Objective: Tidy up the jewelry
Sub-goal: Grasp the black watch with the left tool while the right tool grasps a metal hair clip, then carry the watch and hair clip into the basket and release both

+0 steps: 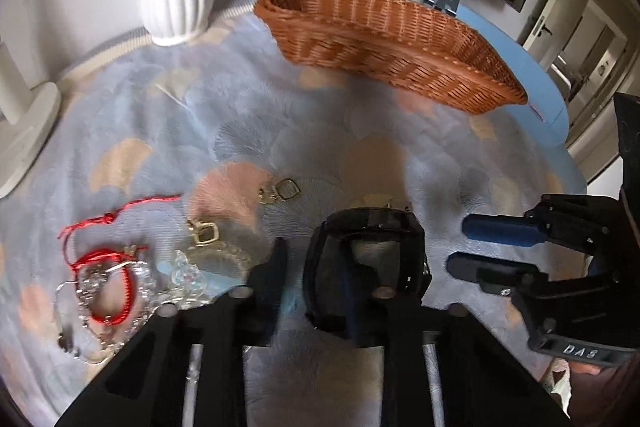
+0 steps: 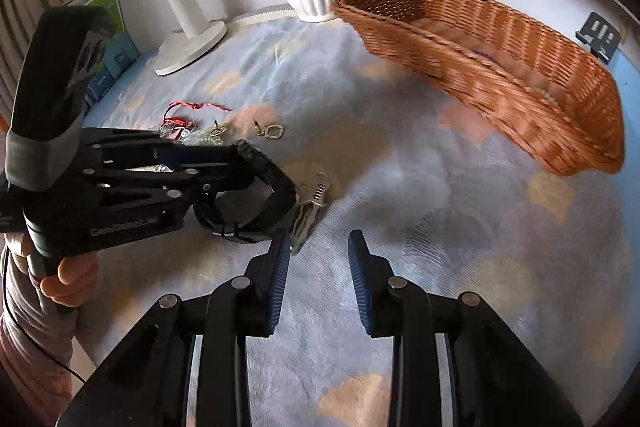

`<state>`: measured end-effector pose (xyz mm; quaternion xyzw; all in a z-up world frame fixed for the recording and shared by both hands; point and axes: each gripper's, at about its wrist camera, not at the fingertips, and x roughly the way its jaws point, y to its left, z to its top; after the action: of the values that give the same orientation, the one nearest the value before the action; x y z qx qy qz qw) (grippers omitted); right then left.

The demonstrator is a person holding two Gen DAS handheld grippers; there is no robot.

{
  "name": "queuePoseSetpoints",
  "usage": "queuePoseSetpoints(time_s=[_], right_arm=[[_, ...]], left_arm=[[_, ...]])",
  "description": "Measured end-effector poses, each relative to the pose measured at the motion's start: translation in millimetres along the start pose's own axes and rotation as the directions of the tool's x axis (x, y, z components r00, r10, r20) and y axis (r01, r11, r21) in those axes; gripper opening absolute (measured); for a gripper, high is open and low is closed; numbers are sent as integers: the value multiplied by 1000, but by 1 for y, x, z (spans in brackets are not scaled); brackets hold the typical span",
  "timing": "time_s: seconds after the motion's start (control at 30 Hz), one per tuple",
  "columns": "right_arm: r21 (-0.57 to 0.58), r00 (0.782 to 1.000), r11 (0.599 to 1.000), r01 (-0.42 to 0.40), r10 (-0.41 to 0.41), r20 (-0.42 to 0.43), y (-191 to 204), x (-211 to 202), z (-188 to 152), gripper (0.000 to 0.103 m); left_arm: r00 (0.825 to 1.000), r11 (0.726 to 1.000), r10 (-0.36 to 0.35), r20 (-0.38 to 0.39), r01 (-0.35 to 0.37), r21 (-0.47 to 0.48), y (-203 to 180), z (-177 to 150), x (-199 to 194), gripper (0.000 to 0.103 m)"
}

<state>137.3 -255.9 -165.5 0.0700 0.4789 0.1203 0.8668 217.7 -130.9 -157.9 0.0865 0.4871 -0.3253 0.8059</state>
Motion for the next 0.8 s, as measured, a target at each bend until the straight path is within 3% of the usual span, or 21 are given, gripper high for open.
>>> queuePoseSetpoints(time_s=[0.07,0.33,0.47,0.6,0.8], right_arm=[[-10,1000,1000,4,-4,-2,3,4,2,33],[-27,1000,999,21,-22,-18,12,21,13,33],[-44,998,997,71,-71,-1,19,30,18,33],[-84,988,985,154,-152,24,26,34,19,19],[-43,990,989,142,-140,33,10,17,10,19]], left_arm=[[1000,1000,9,-1,-9,-4,0,-1,4,8],[1000,996,14,10,-13,-89,20,-6,-4,7],[1000,994,8,13,-6,-108,27,-8,-6,7],[1000,994,11,14,-10,-109,26,-7,-5,7],[1000,994,22,19,-20,-108,21,-8,-10,8]])
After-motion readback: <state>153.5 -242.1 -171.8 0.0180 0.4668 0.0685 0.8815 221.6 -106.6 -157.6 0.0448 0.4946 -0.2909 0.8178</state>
